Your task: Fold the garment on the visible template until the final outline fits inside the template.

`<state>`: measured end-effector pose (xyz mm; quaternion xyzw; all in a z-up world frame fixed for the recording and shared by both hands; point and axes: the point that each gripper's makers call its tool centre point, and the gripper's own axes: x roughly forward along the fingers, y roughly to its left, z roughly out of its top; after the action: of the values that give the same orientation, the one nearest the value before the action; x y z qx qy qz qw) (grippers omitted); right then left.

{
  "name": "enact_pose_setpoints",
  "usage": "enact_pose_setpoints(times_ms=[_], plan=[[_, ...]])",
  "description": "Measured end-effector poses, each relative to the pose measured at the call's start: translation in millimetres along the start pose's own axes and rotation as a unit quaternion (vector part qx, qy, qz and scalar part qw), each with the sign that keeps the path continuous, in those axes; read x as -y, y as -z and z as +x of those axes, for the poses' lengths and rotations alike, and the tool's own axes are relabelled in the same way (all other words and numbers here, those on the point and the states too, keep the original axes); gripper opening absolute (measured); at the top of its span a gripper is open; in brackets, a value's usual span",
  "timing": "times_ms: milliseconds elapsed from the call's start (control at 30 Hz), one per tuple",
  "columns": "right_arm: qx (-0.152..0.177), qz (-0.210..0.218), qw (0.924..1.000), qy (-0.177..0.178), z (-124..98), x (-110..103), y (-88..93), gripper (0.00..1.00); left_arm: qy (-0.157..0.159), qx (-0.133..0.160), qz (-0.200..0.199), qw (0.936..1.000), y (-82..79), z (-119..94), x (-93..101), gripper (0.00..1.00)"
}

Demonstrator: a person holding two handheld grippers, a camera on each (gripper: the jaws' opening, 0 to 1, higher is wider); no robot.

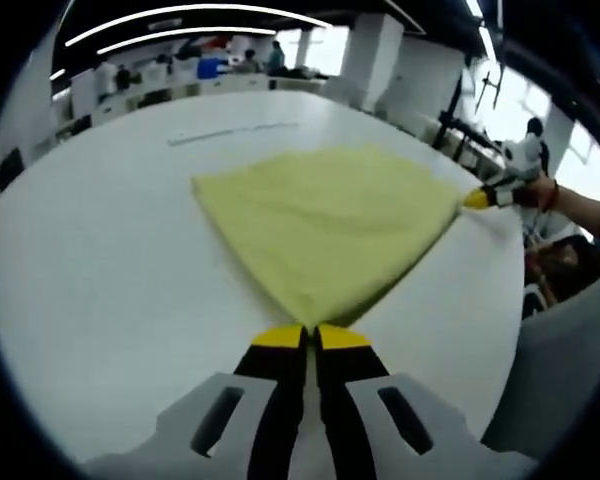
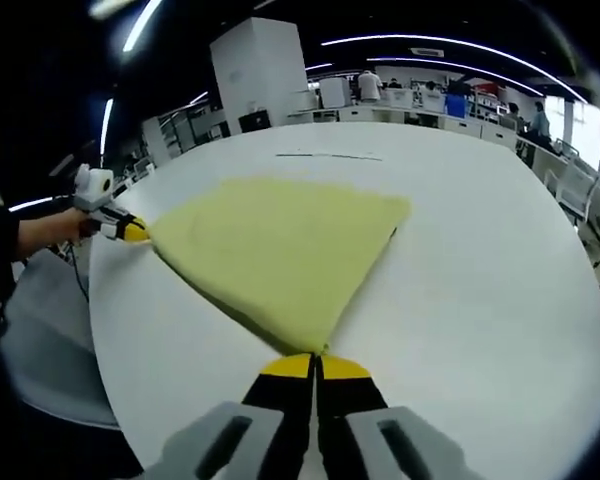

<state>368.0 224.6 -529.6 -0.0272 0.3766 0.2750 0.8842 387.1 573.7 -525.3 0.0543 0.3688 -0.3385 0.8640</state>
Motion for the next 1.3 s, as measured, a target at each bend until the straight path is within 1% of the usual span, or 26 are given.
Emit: enact_pose_setpoints(times_ms=[67,300,333,367,400,467,567,600,667,700,733,800,900,933,1000,1100,1200,1233,1300], plan=[[0.0,0.001,1.0,-0.003,-1,-3,0.7,0.0,-0.008,-0.007,0.012,0.9999,3.2,-2,-0.3,0.0],[0.004,0.006,1.0,-0.003,-1,-6,0.7,0.0,-0.016,-0.009,0.0,0.9998,7.1,-3,-0.6,0.01],[0.004,0.011,0.9999,-0.003,-1,-6,1.0,0.0,-0.016,-0.005,-0.002,0.9999,6.7,-4,-0.6,0.01],[0.002,0.032,0.9995,-0.002,-1,-7,1.8,0.0,-0.018,0.007,-0.022,0.9996,5.2,-4,-1.5,0.01],[0.003,0.041,0.9992,-0.002,0,-7,1.5,0.0,-0.017,0.015,-0.037,0.9991,4.4,-4,-1.9,0.01],[0.005,0.045,0.999,0.003,1,-4,0.6,0.0,-0.014,0.027,-0.06,0.9977,4.7,-5,-3.3,0.02],[0.004,0.049,0.9987,0.009,2,-3,-0.4,0.0,-0.016,0.028,-0.058,0.9978,6.0,-6,-3.1,0.05],[0.005,0.049,0.9987,0.011,2,-3,-0.9,0.0,-0.018,0.028,-0.057,0.9978,5.9,-7,-2.9,0.09],[0.01,0.058,0.9981,0.02,2,1,-3.7,0.06,-0.019,0.035,-0.063,0.9972,3.6,-8,-4.0,0.15],[0.011,0.06,0.9979,0.02,2,1,-5.2,0.09,-0.018,0.041,-0.072,0.9964,1.4,-9,-4.0,0.19],[0.013,0.063,0.9977,0.021,1,0,-7.3,0.14,-0.014,0.053,-0.082,0.9951,-2.8,-10,-3.0,0.22],[0.014,0.068,0.9974,0.017,0,-2,-11.4,0.22,-0.011,0.064,-0.104,0.9925,-8.1,-12,-2.1,0.28],[0.019,0.07,0.9972,0.016,-2,-7,-17.9,0.38,-0.02,0.084,-0.117,0.9894,-17.1,-19,-6.0,0.36],[0.024,0.072,0.997,0.014,-3,-9,-21.8,0.44,-0.023,0.101,-0.121,0.9873,-25.1,-23,-5.9,0.39],[0.035,0.068,0.997,0.014,-6,-12,-29.9,0.52,-0.026,0.112,-0.127,0.9852,-32.4,-29,-5.8,0.47],[0.039,0.066,0.997,0.009,-10,-20,-41.1,0.62,-0.021,0.134,-0.129,0.9824,-46.7,-38,0.1,0.58],[0.053,0.061,0.9968,0.006,-16,-28,-55.2,0.74,-0.023,0.143,-0.117,0.9826,-56.8,-45,5.1,0.67],[0.061,0.056,0.9966,0.005,-19,-32,-61.8,0.76,-0.03,0.144,-0.101,0.9839,-60.8,-49,6.2,0.68],[0.077,0.051,0.9957,0.001,-25,-38,-72.7,0.78,-0.037,0.149,-0.083,0.9846,-68.4,-57,10.3,0.69]])
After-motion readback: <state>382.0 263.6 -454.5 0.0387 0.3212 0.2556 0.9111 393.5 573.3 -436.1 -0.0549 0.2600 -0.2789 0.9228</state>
